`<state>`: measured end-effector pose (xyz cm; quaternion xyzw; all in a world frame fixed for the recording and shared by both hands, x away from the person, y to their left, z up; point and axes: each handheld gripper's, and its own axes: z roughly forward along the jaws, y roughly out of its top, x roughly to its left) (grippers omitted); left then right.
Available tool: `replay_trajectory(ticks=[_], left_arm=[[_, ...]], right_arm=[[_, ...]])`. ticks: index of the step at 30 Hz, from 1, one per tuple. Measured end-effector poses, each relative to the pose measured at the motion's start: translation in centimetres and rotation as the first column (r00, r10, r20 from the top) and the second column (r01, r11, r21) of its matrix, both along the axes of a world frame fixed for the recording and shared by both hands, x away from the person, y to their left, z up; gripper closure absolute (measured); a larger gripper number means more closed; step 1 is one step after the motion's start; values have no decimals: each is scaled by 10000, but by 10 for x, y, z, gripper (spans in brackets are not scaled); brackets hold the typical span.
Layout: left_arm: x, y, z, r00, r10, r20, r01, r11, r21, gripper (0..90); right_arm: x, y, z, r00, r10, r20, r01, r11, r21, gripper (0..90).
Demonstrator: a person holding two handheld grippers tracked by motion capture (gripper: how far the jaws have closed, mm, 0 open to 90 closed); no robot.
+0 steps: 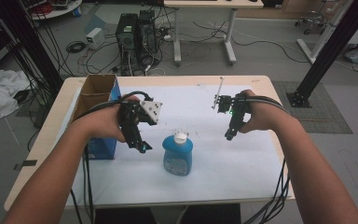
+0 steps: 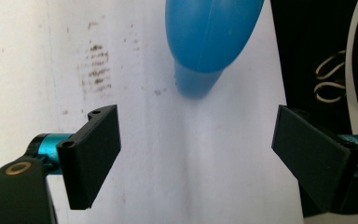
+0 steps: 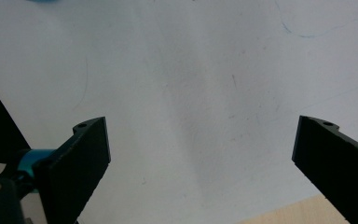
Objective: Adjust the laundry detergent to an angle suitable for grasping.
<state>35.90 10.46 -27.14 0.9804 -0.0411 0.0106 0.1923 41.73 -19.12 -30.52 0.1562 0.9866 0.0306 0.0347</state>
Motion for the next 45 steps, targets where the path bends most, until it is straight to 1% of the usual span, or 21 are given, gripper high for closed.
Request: replay_trajectory(ticks=[1,3,5,6,7,8,9,11,12,13,17,20,25,29,32,34,36,38,40,42,45], left_arm=[[0,0,0,10000,0,0,0,10000,0,141],[-1,2,2,9998,156,132,-158,9997,166,121],[-2,3,6,9990,328,296,-341,9983,469,102],[-2,4,6,9986,381,367,-402,9975,589,99],[-2,3,7,9982,415,429,-445,9963,736,99],[-2,3,7,9982,415,429,-445,9963,736,99],[-3,3,8,9979,452,460,-492,9947,899,99],[-3,3,8,9979,452,460,-492,9947,899,99],[-4,2,10,9950,675,736,-765,9889,1274,99],[-4,2,10,9945,745,738,-841,9869,1376,98],[-4,3,10,9927,809,890,-938,9839,1520,98],[-3,3,10,9903,1037,924,-1177,9796,1629,72],[-2,5,10,9889,1216,854,-1347,9762,1697,65],[-2,7,11,9858,1367,972,-1534,9693,1922,65],[-2,7,12,9852,1427,946,-1590,9675,1964,64],[-2,8,14,9832,1519,1014,-1703,9631,2086,64],[-2,8,14,9831,1527,1008,-1712,9619,2132,64],[-2,8,13,9837,1537,935,-1715,9581,2295,65],[-1,8,12,9832,1623,836,-1781,9533,2441,65],[0,8,12,9809,1715,913,-1893,9492,2512,65],[0,8,12,9807,1764,847,-1920,9509,2426,65]], right_arm=[[0,0,0,10000,-13,9,13,10000,8,33],[0,0,0,10000,-3,10,3,10000,26,33],[-1,1,0,10000,35,34,-35,10000,29,32],[0,1,0,9997,213,75,-213,9997,69,32],[-1,2,0,10000,71,57,-71,10000,50,32],[-1,2,0,10000,71,57,-71,10000,50,32],[-1,2,0,10000,71,54,-72,10000,38,32],[-1,3,0,9999,95,77,-96,9999,72,32],[-2,4,1,10000,59,55,-59,10000,53,32],[-2,4,1,9999,109,62,-109,9999,63,32],[-2,5,1,9999,103,77,-104,9999,60,32],[-2,4,1,9999,147,87,-147,9999,61,33],[-2,4,1,9997,203,124,-204,9998,91,32],[-2,4,1,9998,148,98,-148,9999,67,32],[-2,5,1,9998,178,107,-179,9998,88,32],[-3,6,1,9999,125,88,-126,9999,71,32],[-2,6,0,9998,157,96,-158,9999,69,32],[-2,6,0,9996,264,109,-265,9996,113,32],[-2,6,0,9997,221,113,-222,9997,132,32],[-2,7,0,9998,172,87,-173,9998,80,32],[-1,7,0,9996,264,58,-265,9996,94,32]])
